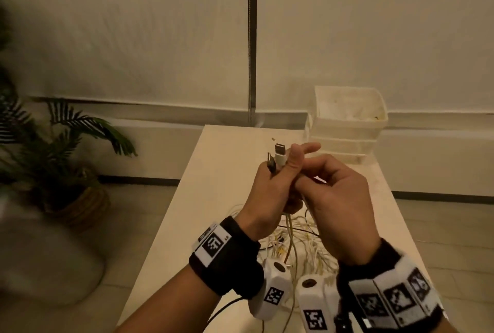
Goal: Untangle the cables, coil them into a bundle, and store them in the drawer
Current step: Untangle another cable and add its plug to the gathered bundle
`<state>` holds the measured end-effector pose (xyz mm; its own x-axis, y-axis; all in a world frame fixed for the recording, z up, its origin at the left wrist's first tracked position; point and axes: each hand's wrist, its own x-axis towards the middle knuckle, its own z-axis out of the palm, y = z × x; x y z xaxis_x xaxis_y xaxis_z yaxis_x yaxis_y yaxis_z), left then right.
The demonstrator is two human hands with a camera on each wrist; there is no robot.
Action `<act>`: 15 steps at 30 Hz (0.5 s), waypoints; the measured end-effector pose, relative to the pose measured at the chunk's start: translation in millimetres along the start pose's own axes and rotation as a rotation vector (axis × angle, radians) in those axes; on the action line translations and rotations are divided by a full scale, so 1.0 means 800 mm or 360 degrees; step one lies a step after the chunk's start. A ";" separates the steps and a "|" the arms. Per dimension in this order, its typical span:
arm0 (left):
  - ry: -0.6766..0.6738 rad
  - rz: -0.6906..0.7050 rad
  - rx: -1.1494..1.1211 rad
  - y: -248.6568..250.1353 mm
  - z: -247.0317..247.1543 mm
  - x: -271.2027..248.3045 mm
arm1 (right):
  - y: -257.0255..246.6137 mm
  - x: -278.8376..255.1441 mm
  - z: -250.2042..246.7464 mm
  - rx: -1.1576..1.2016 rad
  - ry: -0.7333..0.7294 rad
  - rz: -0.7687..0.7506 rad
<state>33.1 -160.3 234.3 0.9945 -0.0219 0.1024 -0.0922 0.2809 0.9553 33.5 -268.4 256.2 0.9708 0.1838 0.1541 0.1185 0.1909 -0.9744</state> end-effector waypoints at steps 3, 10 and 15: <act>0.0039 -0.0065 -0.0007 -0.001 -0.008 -0.004 | 0.014 -0.007 0.011 -0.0062 0.0076 -0.0017; 0.0226 0.0092 0.0322 0.009 -0.030 -0.011 | 0.039 -0.031 0.005 -0.0404 0.0003 -0.0084; 0.0201 0.0115 -0.0210 0.057 -0.065 -0.005 | 0.064 -0.041 -0.022 -0.0783 -0.0426 -0.0101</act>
<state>27.4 -97.7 263.5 0.9847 0.1209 0.1258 -0.1644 0.4009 0.9013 11.5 -281.9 198.0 0.8793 0.4372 0.1887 0.3207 -0.2508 -0.9134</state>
